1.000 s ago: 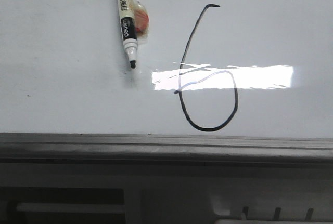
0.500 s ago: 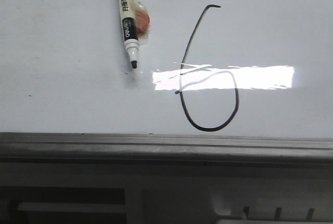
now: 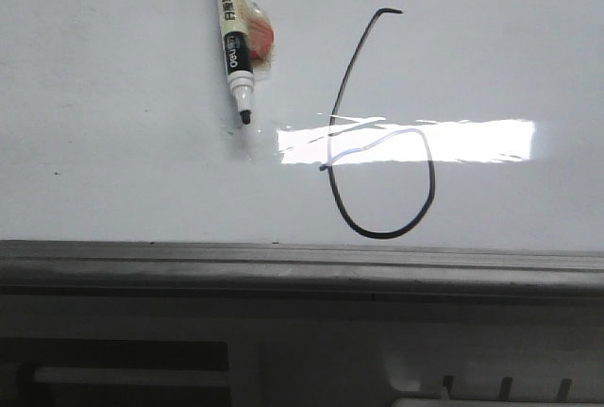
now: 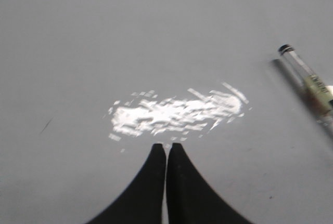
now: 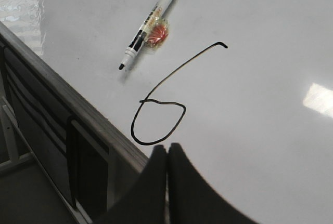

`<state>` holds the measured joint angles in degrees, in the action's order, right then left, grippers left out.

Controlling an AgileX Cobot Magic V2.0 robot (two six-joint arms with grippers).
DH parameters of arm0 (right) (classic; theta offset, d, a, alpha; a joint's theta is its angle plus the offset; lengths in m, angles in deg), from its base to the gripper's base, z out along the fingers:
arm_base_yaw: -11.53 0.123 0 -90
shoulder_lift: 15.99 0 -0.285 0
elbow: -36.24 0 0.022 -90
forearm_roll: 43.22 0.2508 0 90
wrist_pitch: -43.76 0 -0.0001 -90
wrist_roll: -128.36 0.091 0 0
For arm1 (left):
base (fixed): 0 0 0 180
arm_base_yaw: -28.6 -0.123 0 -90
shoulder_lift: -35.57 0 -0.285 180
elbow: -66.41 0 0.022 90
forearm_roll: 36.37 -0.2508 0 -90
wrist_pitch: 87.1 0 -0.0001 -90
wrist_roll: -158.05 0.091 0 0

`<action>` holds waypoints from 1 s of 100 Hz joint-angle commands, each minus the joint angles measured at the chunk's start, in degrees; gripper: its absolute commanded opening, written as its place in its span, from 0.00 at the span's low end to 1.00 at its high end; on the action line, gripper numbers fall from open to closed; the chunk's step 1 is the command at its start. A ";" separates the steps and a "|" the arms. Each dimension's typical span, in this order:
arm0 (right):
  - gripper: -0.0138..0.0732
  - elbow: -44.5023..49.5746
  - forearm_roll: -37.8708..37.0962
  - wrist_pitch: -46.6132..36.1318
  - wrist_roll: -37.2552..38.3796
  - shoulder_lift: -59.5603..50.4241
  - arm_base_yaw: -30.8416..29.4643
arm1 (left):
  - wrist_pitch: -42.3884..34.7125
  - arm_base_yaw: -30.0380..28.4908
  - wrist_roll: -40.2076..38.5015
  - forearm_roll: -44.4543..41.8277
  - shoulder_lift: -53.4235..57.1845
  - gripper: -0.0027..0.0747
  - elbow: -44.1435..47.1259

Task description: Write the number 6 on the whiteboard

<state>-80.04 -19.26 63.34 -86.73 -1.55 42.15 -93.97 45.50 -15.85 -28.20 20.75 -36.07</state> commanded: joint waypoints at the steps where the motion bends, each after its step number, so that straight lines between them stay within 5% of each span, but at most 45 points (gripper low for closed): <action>1: 0.10 -1.50 0.34 -3.66 0.04 0.45 -0.36 | 1.47 -3.85 -6.10 -2.73 1.88 0.01 0.48; 38: 0.10 -1.50 0.34 -3.66 0.04 0.45 -0.36 | 23.95 -7.01 -6.10 -2.52 8.75 0.01 2.40; 100: 0.10 -1.50 0.34 -3.66 0.04 0.45 -0.36 | 24.35 -7.01 -6.10 -1.43 9.09 0.01 2.40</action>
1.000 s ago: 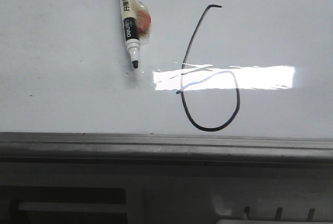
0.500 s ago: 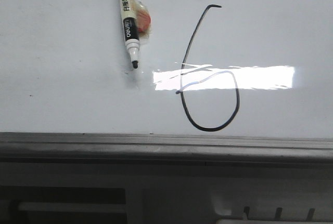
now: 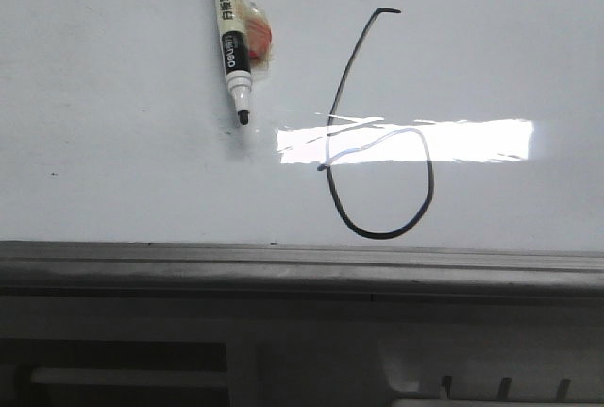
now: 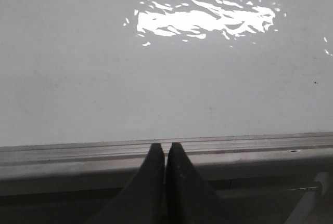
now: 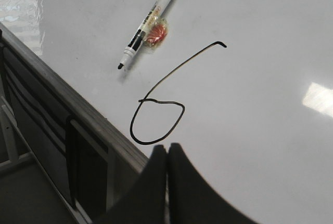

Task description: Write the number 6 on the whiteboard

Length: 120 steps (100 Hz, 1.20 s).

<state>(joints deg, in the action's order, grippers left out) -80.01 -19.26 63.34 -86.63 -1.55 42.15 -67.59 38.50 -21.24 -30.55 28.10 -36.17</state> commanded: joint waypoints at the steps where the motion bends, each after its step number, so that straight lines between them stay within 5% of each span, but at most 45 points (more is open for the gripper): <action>1: 0.10 -1.53 0.34 -3.66 -0.05 0.45 -0.36 | -2.02 -0.02 -0.71 0.92 1.74 0.01 2.50; 52: 0.10 -1.53 0.34 -3.66 -0.05 0.45 -0.49 | -2.02 -0.02 -0.71 0.92 1.74 0.01 2.50; 71: 0.10 0.66 -10.33 -6.22 0.88 0.45 -7.83 | -2.02 -0.02 -0.71 0.92 1.74 0.01 2.50; 102: 0.10 11.42 -22.98 -16.26 35.53 -1.98 -28.61 | -2.02 -0.02 -0.71 0.92 1.74 0.01 2.50; 113: 0.10 15.89 -24.98 -19.88 42.19 -3.79 -31.38 | -2.02 -0.02 -0.71 0.92 1.74 0.01 2.50; 120: 0.10 15.65 -26.97 -14.13 43.57 -5.21 -32.67 | -2.02 -0.02 -0.71 0.92 1.74 0.01 2.50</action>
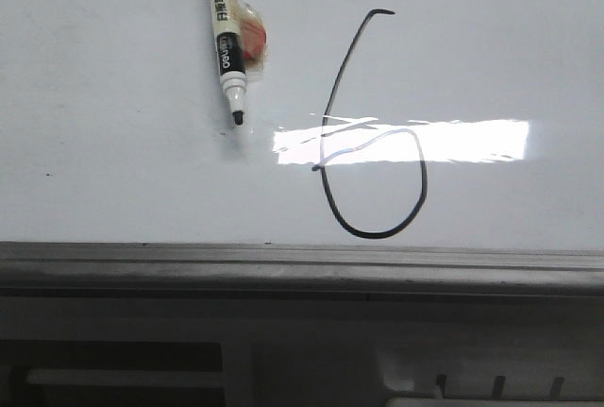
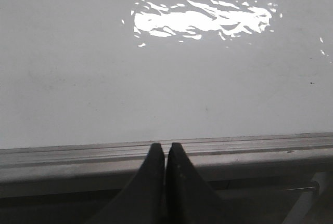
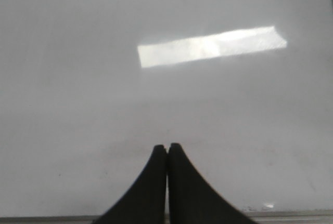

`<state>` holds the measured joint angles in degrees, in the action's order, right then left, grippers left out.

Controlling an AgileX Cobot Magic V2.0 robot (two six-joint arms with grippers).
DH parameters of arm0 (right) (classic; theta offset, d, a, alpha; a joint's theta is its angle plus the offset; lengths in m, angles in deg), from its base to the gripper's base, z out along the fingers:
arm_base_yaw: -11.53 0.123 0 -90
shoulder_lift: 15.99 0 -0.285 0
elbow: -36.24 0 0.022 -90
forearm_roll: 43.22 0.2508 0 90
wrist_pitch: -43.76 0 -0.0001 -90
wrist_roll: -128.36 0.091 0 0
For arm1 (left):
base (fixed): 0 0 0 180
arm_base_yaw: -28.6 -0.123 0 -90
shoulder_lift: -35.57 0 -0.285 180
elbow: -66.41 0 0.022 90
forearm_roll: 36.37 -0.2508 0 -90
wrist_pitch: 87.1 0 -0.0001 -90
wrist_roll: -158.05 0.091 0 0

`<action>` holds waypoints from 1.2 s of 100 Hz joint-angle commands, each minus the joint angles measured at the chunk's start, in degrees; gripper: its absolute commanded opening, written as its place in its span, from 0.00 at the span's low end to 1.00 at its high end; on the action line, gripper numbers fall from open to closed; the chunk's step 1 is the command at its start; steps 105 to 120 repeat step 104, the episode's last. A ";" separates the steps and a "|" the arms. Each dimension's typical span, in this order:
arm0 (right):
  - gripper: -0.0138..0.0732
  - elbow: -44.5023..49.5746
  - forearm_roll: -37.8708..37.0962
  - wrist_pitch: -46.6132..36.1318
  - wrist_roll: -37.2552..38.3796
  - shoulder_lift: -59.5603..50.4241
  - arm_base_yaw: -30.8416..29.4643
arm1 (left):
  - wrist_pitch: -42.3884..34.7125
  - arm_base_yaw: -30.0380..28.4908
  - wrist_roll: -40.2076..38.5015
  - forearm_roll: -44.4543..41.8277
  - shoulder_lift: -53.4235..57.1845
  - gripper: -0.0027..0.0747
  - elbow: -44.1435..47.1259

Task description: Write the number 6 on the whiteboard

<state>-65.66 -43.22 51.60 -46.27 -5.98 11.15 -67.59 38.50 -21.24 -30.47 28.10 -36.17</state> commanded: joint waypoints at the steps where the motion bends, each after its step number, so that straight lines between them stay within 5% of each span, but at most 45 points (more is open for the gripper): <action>1: 0.10 1.29 -3.01 -1.67 3.21 -1.03 -1.90 | -2.02 -0.02 -0.71 0.84 1.74 0.01 2.50; 26: 0.10 1.42 -3.01 9.98 3.10 -3.94 -3.17 | -2.02 -0.02 -0.71 0.84 1.74 0.01 2.50; 120: 0.10 1.42 -3.04 9.87 3.02 -3.94 -3.17 | -2.02 -0.02 -0.71 0.84 1.74 0.01 2.50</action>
